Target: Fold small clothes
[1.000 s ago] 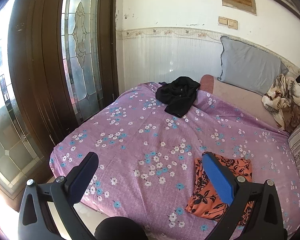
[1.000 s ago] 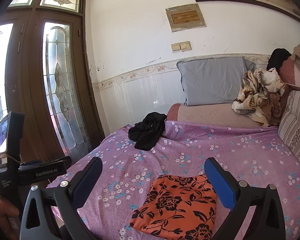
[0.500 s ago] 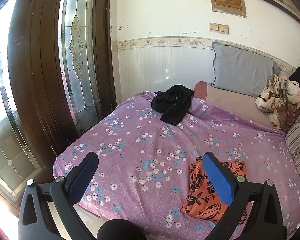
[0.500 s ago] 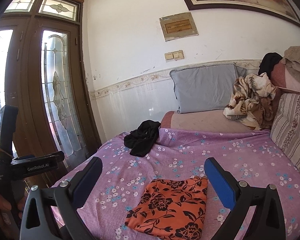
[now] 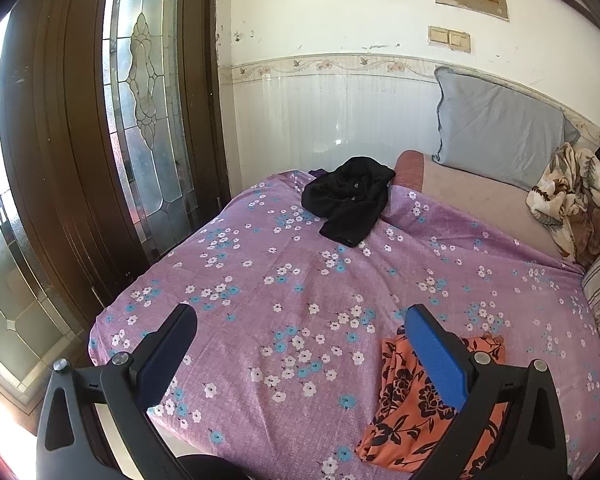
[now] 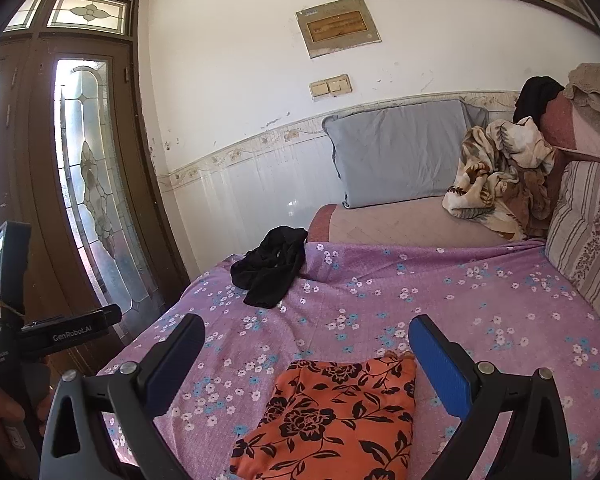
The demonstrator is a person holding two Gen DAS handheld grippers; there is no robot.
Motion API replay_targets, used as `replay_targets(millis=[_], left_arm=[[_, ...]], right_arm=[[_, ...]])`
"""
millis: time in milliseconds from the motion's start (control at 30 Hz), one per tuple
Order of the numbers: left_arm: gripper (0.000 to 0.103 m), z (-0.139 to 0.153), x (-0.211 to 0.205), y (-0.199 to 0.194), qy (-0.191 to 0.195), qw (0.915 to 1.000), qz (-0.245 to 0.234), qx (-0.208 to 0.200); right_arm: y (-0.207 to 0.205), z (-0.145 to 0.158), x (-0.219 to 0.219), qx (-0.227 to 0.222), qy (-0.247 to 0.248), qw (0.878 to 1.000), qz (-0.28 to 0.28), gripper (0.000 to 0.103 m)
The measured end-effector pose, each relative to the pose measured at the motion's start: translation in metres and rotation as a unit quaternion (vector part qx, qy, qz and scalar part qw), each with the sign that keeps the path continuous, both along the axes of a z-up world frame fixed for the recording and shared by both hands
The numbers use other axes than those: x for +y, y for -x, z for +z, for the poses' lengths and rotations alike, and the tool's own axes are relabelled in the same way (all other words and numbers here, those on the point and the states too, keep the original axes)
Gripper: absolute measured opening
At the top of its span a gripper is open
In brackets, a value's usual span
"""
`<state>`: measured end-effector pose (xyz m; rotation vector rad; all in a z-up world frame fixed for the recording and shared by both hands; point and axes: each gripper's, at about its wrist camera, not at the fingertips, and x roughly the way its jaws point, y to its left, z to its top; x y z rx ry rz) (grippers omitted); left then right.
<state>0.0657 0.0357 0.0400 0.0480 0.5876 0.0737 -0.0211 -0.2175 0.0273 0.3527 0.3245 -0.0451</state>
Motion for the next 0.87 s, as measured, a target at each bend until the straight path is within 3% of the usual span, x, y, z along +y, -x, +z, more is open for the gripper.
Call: replay_targets(millis=[567,667,767,867], left_arm=[[0.103,0.012,-0.019,0.025,-0.004,0.9993,-0.037,-0.006],[0.103,0.003,-0.019,0.014,0.008,0.9987,-0.049,0.011],[0.103,-0.013,-0.012,-0.009,0.053,0.9970,-0.054,0.020],[0.103,-0.043,0.002,-0.057,0.048,0.9983,-0.014,0.029]], right_arm=[[0.034,0.007,-0.005,-0.007,0.007,1.000,-0.015,0.103],[0.029,-0.001,-0.011,0.000,0.004,1.000,-0.019,0.103],[0.019,-0.016,-0.025,0.010,0.009,0.999,-0.031,0.103],[0.000,-0.041,-0.059,0.016,0.016,0.998,-0.058,0.103]])
